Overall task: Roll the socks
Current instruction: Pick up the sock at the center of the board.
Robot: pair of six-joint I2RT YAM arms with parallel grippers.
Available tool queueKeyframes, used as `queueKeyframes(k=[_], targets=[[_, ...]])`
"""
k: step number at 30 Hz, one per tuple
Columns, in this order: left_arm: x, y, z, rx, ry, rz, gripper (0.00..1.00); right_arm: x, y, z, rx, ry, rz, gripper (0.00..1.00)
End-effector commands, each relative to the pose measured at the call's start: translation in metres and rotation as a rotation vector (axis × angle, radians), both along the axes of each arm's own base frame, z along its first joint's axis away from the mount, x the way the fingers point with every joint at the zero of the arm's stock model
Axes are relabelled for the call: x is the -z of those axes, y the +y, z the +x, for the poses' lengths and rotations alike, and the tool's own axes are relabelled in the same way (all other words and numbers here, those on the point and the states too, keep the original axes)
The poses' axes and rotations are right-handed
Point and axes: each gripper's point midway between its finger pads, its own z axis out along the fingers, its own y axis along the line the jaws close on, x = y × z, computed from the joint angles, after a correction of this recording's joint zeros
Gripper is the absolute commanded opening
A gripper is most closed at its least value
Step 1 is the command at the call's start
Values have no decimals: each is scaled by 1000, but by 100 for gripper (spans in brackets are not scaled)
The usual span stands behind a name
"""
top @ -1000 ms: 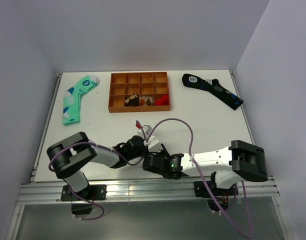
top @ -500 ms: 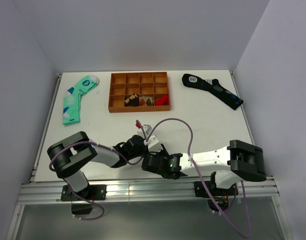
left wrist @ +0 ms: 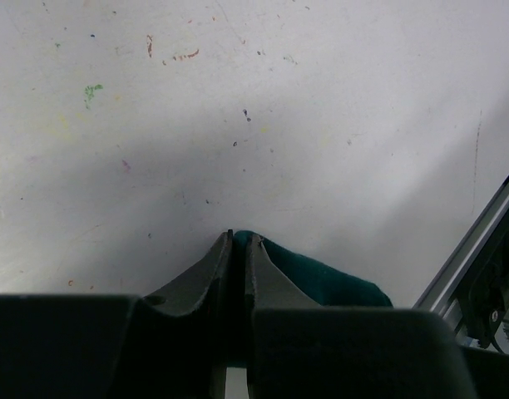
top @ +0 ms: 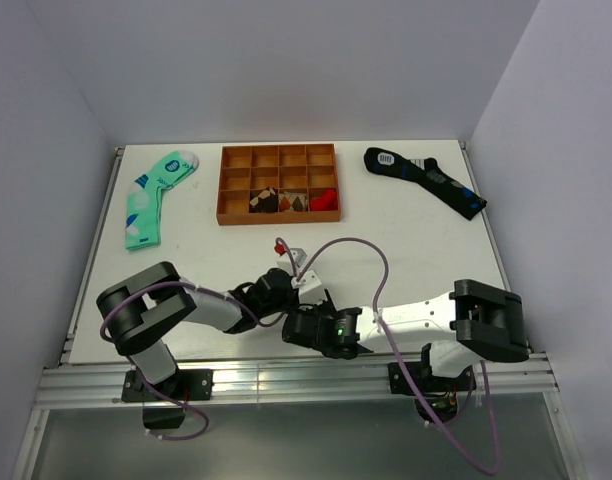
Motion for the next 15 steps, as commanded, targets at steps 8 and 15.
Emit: queueKeyframes(k=[8, 15], targets=[[81, 49, -44, 118, 157, 417, 0, 50, 32, -87, -336, 303, -92, 54], [84, 47, -41, 132, 174, 432, 0, 52, 17, -78, -254, 286, -186, 54]])
